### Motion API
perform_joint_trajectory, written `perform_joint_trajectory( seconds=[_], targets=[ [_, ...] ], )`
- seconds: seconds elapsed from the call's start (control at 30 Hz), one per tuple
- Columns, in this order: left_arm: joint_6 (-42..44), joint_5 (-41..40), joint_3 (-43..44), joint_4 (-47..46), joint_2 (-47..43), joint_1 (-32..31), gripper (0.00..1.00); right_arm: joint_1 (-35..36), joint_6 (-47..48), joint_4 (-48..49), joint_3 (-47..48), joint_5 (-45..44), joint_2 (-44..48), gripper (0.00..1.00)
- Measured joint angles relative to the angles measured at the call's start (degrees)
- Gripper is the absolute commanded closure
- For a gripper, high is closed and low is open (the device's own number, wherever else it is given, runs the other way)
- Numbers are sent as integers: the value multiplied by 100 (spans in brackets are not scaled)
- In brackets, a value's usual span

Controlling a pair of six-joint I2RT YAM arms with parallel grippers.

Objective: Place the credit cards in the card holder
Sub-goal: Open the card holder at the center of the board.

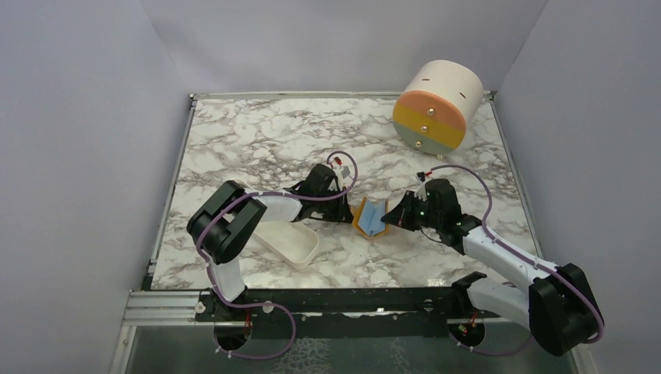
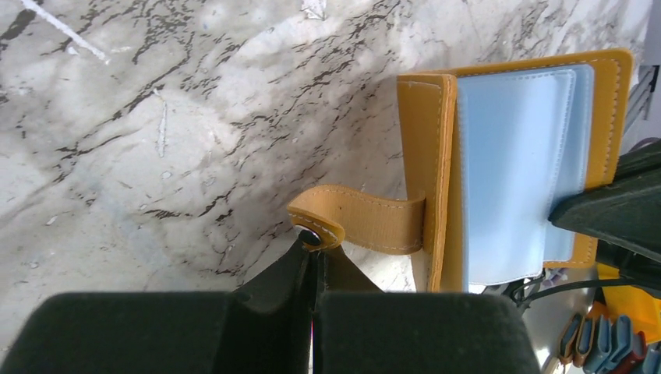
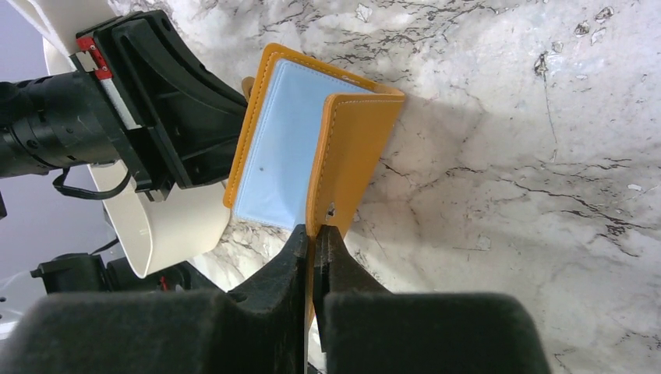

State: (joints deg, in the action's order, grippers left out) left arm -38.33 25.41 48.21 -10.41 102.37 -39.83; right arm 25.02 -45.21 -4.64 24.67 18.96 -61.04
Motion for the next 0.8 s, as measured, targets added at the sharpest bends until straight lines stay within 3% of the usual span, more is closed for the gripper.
perform_joint_trajectory(
  seconds=[0.3,0.57,0.7,0.8],
  targets=[
    [44,-120,87,238,9,-4,100,0,195,-208,39,-186,-46,95],
    [50,-173,120,289,7,-31,100,0,234,-216,68,-181,-83,99],
    [42,-186,127,306,9,-68,100,0,249,-223,68,-186,-98,90],
    [28,-188,162,356,15,-118,100,0,295,-321,116,-245,-103,98]
  ],
)
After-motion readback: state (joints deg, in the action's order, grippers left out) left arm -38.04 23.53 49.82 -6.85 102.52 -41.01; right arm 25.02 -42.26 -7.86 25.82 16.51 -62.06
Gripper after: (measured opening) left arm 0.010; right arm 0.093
